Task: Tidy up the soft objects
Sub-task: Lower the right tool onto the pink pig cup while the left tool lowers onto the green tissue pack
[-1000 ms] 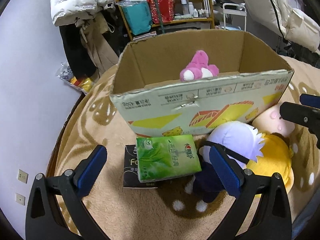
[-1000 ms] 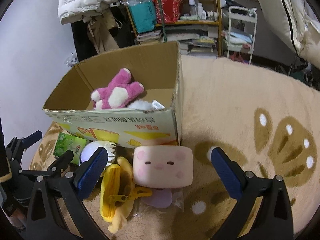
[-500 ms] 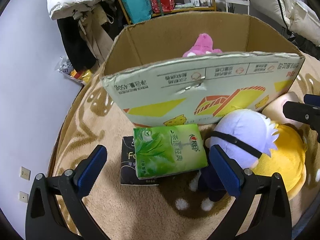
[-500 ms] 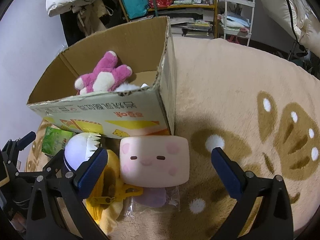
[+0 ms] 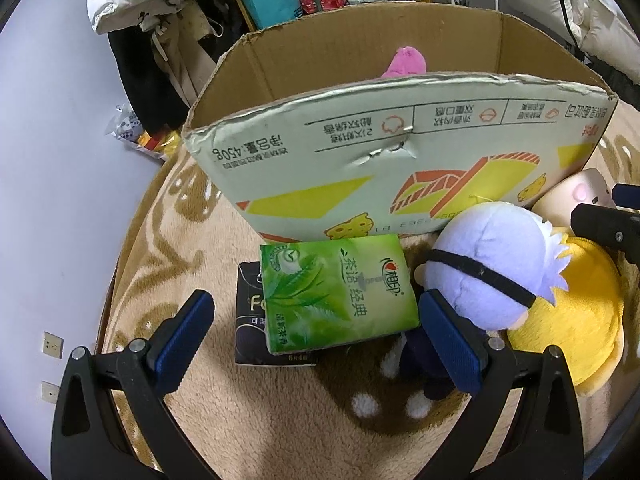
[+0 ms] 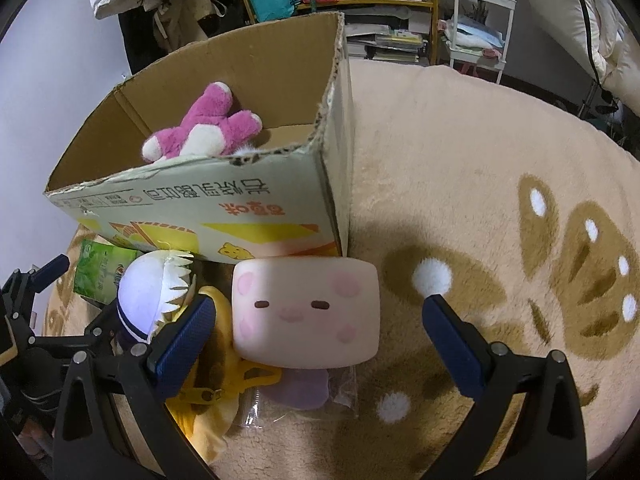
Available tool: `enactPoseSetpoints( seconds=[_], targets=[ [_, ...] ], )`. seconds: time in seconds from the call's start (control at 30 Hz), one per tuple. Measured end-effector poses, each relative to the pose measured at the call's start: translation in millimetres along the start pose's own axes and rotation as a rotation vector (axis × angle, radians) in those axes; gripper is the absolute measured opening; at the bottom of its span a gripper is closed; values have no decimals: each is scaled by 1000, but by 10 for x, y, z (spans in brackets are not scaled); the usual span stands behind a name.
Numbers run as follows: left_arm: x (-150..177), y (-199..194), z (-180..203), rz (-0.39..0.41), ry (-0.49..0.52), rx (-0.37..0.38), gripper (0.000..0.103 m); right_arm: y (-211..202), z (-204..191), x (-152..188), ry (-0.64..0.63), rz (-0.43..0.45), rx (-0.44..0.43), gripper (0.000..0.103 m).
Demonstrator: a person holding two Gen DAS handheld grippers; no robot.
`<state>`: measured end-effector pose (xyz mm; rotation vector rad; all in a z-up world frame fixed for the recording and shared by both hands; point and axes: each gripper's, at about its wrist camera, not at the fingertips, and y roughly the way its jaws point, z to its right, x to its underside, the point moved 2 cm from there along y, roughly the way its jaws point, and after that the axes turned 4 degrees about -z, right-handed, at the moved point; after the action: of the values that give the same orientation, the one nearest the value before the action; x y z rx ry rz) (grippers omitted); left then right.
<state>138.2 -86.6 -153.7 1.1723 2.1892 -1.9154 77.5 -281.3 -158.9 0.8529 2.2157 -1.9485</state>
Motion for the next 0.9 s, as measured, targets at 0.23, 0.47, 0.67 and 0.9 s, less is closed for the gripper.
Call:
enactPoseSetpoints(
  seconds=[0.23,0.47,0.67,0.9],
  targets=[
    [-9,35,-14,-18,-7,19,101,31,38,-12,4,-8,-4,103],
    [-10,87,-36,-31,-21,36,101,44,31,-23,8,-13,-6,103],
    [-3,156,-118,-47,-49,63,101,75,49,-30,20,-23,-17,103],
    [4,250,-192,-80,-83,113,88,92,82,-23,24,-29,-31,103]
  ],
)
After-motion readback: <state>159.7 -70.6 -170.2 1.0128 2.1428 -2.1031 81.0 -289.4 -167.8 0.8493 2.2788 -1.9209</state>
